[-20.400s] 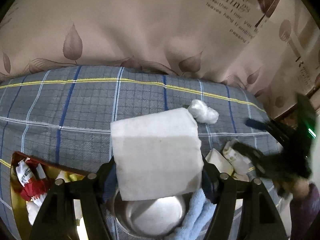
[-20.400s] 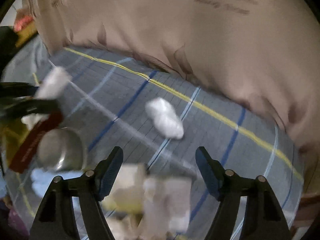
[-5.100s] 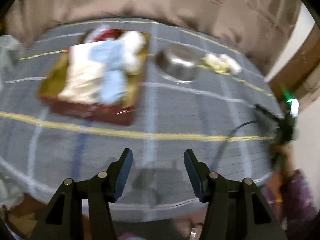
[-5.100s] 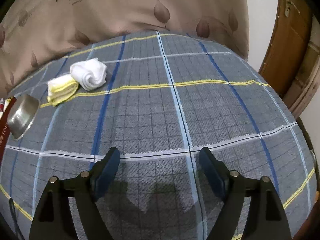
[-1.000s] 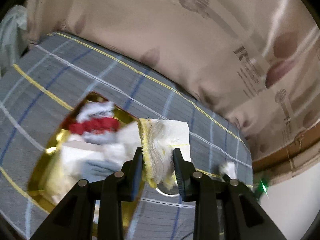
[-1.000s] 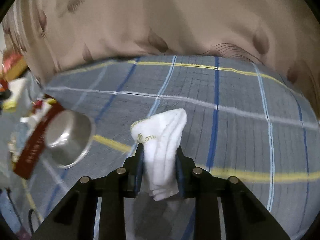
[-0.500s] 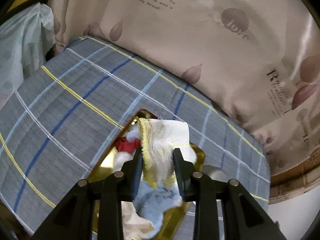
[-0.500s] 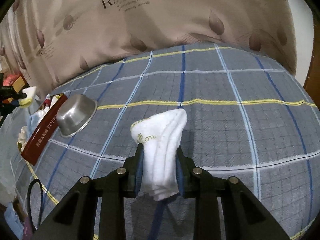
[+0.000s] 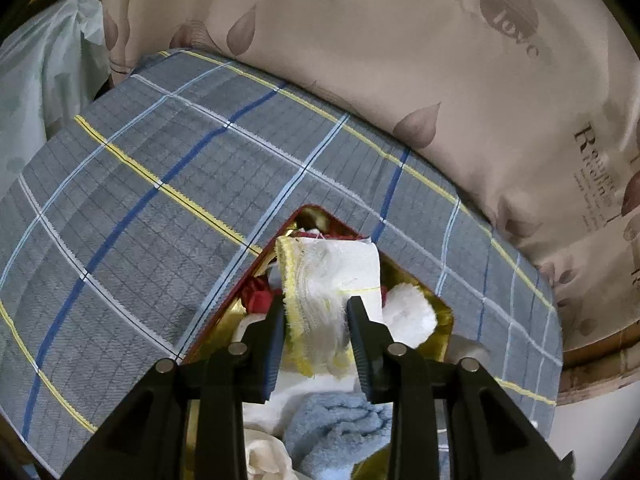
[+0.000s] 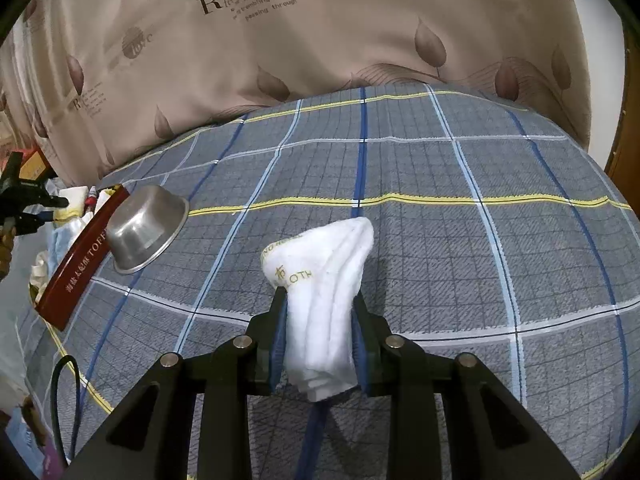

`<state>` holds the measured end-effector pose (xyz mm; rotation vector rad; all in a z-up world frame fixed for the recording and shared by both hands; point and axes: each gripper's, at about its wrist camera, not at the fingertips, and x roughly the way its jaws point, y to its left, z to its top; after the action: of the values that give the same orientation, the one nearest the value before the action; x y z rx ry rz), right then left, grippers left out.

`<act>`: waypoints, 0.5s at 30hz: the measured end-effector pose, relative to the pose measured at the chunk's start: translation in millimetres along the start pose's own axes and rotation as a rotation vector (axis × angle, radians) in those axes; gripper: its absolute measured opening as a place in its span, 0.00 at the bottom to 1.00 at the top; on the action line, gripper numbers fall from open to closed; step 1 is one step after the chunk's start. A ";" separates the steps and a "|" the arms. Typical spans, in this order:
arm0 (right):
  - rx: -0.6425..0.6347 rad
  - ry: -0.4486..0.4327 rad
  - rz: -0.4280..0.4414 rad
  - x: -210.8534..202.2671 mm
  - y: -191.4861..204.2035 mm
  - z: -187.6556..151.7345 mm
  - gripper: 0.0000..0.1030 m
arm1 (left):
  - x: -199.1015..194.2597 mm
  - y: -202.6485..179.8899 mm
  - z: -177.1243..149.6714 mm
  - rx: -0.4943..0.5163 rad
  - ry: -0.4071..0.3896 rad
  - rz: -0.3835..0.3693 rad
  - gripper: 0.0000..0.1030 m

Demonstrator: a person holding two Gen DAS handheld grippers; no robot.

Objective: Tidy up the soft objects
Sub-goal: 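Carry the cloth to the tin with the left gripper while the right gripper grasps the white sock, then lower the cloth into the tin and open the left gripper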

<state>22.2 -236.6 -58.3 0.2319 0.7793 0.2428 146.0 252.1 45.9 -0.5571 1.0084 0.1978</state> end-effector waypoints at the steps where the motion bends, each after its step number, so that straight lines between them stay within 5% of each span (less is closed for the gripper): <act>1: -0.001 0.002 -0.001 0.5 0.3 -0.1 0.25 | 1.8 -0.4 -1.5 0.010 -0.001 0.010 0.31; 15: -0.001 0.012 -0.006 2.7 1.0 -1.3 0.25 | -0.2 -17.5 -16.4 0.175 -0.034 0.136 0.51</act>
<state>23.0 -234.6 -60.6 0.2274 0.7913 0.2395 140.8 228.7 45.5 -0.3256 1.0195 0.2361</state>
